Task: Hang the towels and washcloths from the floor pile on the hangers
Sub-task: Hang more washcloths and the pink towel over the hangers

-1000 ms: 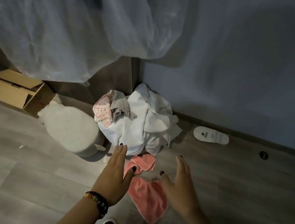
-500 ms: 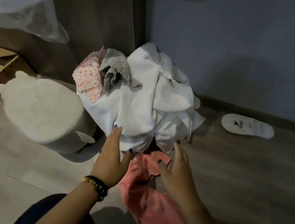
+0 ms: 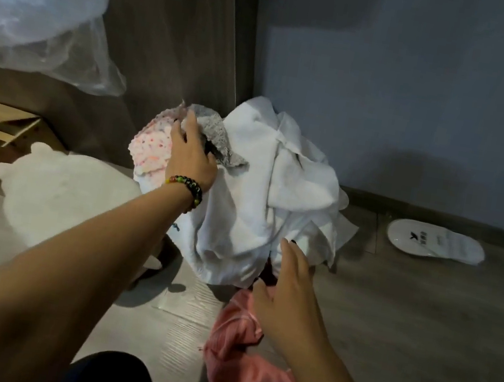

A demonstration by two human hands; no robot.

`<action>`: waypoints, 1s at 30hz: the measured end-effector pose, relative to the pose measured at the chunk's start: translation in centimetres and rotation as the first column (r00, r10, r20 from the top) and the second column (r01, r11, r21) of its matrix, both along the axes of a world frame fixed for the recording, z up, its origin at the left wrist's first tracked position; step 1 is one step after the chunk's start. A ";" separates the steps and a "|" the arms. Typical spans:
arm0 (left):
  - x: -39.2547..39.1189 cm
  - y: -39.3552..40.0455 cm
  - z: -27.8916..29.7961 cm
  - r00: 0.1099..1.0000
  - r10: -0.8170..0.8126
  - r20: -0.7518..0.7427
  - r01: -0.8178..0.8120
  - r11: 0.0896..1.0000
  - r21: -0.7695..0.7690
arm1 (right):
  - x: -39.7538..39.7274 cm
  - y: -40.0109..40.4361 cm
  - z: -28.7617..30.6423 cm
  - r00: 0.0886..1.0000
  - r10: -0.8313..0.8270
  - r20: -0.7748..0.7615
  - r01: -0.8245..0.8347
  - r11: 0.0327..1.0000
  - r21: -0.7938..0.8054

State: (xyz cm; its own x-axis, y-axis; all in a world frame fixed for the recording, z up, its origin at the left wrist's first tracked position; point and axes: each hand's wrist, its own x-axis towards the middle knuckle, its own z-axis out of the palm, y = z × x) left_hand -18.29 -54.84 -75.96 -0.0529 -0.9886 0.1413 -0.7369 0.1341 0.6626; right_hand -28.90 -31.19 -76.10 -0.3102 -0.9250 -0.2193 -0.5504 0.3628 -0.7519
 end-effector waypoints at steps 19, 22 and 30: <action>0.5 14.0 2.2 0.634 0.019 -0.773 0.007 1.000 0.030 | -1.2 -3.4 0.0 0.967 -0.109 0.230 0.193 0.904 -0.381; 0.6 14.6 2.0 0.619 -0.037 -0.785 0.080 0.997 0.017 | -2.0 -3.6 -0.1 0.962 -0.039 0.270 0.170 0.858 -0.484; 1.7 14.3 1.3 0.660 -0.186 -0.728 0.304 0.952 0.033 | -6.3 -3.7 0.9 0.608 -0.330 0.722 0.651 0.727 -0.216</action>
